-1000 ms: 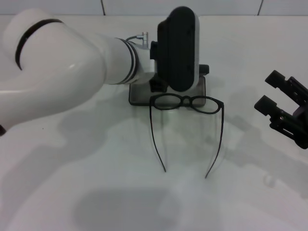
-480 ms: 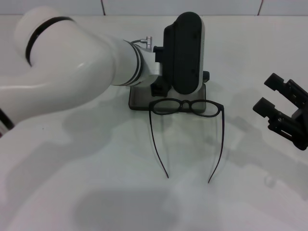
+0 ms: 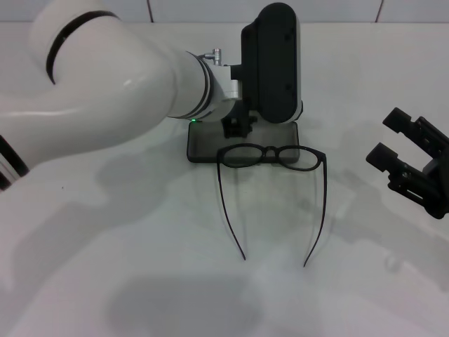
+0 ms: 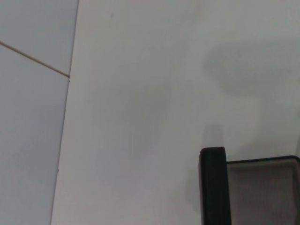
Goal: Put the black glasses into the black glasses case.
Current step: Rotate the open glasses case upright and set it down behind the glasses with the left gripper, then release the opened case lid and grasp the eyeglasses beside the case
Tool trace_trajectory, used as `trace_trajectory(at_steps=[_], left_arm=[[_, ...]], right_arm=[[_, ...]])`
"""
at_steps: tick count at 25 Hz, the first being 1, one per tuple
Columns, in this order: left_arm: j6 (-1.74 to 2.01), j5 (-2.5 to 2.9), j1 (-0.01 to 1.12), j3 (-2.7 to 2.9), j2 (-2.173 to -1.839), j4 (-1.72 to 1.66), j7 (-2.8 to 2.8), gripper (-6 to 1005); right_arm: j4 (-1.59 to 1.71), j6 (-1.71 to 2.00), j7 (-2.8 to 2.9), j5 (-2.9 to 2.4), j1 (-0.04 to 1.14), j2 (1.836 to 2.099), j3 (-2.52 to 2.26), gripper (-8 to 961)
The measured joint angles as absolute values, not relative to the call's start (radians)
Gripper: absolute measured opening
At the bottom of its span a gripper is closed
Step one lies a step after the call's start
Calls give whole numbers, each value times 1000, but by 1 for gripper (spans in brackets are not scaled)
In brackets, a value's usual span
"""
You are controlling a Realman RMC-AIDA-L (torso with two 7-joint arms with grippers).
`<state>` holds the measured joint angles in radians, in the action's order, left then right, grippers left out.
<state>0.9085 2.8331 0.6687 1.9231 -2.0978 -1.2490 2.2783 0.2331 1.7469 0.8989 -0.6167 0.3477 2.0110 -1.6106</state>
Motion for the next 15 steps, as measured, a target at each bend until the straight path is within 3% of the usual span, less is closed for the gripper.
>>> trace_trajectory(at_steps=[6,10,13,15], left_arm=[[1024,2832,635,1880,-2096,-1396,2277,389],[1107,2789,529,1801,-2096,-1648,2282,357],[1102,2670,417,1728,-2096,-1823,2282,333],[1076,2494,324,1650,-2094,-1904,2258,317]], right_arm=[[248,1663,907,-640,362,1990,-1610,824],[323,1561,985,-776,427,1936,-1608,811],[442,1494,1164,-923,495,1877,-1606,773],[519,1453,1257,-1006,520,1857,-1604,748]])
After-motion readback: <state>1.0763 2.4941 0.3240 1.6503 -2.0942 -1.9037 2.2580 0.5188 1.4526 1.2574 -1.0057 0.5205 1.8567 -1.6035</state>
